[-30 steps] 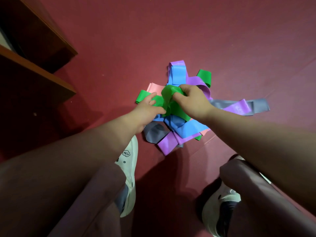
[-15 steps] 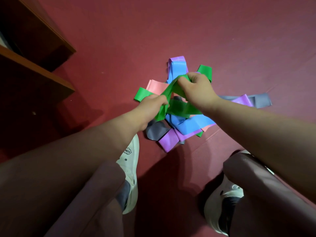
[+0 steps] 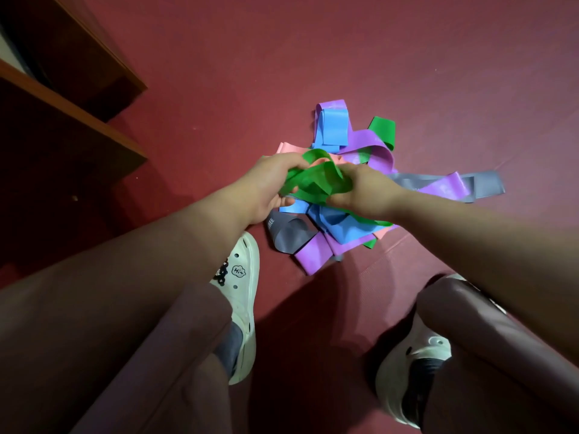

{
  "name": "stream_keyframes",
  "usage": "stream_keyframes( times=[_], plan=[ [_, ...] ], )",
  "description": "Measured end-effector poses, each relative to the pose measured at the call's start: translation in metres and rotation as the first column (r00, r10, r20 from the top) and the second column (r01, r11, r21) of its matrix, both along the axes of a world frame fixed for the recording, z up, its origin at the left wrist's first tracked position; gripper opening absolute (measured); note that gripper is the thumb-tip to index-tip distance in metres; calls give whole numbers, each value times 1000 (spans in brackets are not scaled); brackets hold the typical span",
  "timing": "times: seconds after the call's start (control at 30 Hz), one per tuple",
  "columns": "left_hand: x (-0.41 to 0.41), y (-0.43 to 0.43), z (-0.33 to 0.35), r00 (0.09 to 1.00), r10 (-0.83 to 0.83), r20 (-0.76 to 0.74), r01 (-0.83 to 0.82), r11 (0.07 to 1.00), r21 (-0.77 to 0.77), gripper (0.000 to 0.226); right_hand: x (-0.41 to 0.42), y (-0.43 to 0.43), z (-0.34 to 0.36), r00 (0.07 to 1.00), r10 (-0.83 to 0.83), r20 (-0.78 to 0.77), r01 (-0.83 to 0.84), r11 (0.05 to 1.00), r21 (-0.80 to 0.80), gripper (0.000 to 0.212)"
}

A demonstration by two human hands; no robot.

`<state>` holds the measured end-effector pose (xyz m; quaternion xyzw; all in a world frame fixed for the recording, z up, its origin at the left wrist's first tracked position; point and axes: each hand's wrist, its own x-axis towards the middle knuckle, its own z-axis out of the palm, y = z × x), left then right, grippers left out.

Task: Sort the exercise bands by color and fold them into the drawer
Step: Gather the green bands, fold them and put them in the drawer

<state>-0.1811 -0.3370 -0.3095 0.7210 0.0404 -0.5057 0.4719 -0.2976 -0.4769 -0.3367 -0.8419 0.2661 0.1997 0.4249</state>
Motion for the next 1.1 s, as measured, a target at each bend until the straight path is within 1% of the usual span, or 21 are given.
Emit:
stream_keyframes(
  times=[0.1, 0.13, 0.23, 0.27, 0.33, 0.37, 0.43, 0.47, 0.5, 0.57, 0.6, 0.67, 0.7, 0.77, 0.83, 0.87, 0.9, 0.97, 1.0, 1.03, 1.1],
  plan=[
    [-1, -5, 5, 995, -78, 56, 75, 996, 51, 17, 6, -1, -1, 996, 45, 83, -27, 977, -210, 80],
    [-2, -7, 7, 993, -101, 67, 98, 993, 59, 20, 7, 0, -1, 994, 29, 107, -2, 971, -240, 88],
    [-2, -12, 11, 986, -141, 91, 135, 988, 72, 40, 10, 0, 3, 972, -27, 233, 66, 984, -165, 99],
    [-1, -13, 12, 986, -140, 95, 134, 988, 72, 46, 10, 1, 5, 965, -21, 260, 57, 990, -132, 97],
    [0, -16, 12, 989, -115, 93, 111, 993, 50, 38, 12, 0, 8, 955, -10, 297, 30, 998, -63, 85],
    [0, -17, 13, 993, -82, 83, 79, 996, 37, 31, 12, 0, 9, 953, -6, 303, 22, 998, -52, 73],
    [1, -18, 15, 999, 10, 36, -10, 1000, 3, 23, 12, 1, 12, 957, 22, 289, 6, 995, -97, 38],
    [2, -17, 17, 998, 59, -11, -60, 998, -28, 20, 12, 2, 13, 957, 43, 288, -4, 991, -134, 20],
    [3, -17, 19, 993, 97, -65, -101, 993, -61, 20, 11, 3, 14, 954, 61, 295, -13, 987, -160, 8],
    [5, -15, 21, 982, 124, -145, -141, 984, -109, 28, 10, 5, 16, 950, 73, 303, -13, 981, -195, 16],
    [5, -15, 21, 979, 129, -155, -147, 983, -111, 33, 10, 5, 15, 947, 76, 314, -8, 977, -211, 21],
    [8, -14, 17, 980, 159, -122, -169, 983, -77, 39, 12, 7, 18, 934, 102, 343, -16, 970, -244, 29],
    [9, -14, 14, 980, 175, -92, -181, 982, -55, 40, 14, 8, 19, 927, 99, 363, -15, 974, -226, 32],
    [11, -11, 8, 980, 188, -61, -189, 982, -27, 41, 18, 13, 22, 914, 21, 405, 29, 993, -117, 28],
    [10, -8, 4, 983, 172, -68, -173, 985, -8, 44, 22, 17, 27, 905, -124, 407, 125, 992, 24, 24],
    [9, -7, 2, 984, 163, -76, -163, 987, 4, 46, 25, 18, 30, 898, -220, 380, 184, 974, 130, 24],
    [7, -5, 0, 984, 154, -85, -153, 988, 20, 47, 27, 20, 34, 881, -332, 337, 249, 931, 265, 23],
    [4, -4, -4, 983, 152, -105, -146, 988, 57, 51, 31, 23, 37, 828, -527, 192, 377, 777, 504, 23],
    [2, -4, -6, 980, 161, -114, -156, 986, 58, 54, 32, 24, 38, 807, -579, 115, 421, 701, 576, 23],
    [0, -4, -8, 979, 167, -121, -162, 986, 44, 57, 33, 25, 38, 797, -602, 52, 451, 650, 611, 21],
    [-2, -4, -9, 976, 147, -158, -153, 988, -22, 65, 33, 28, 36, 791, -610, -44, 484, 579, 656, 9]
  ],
)
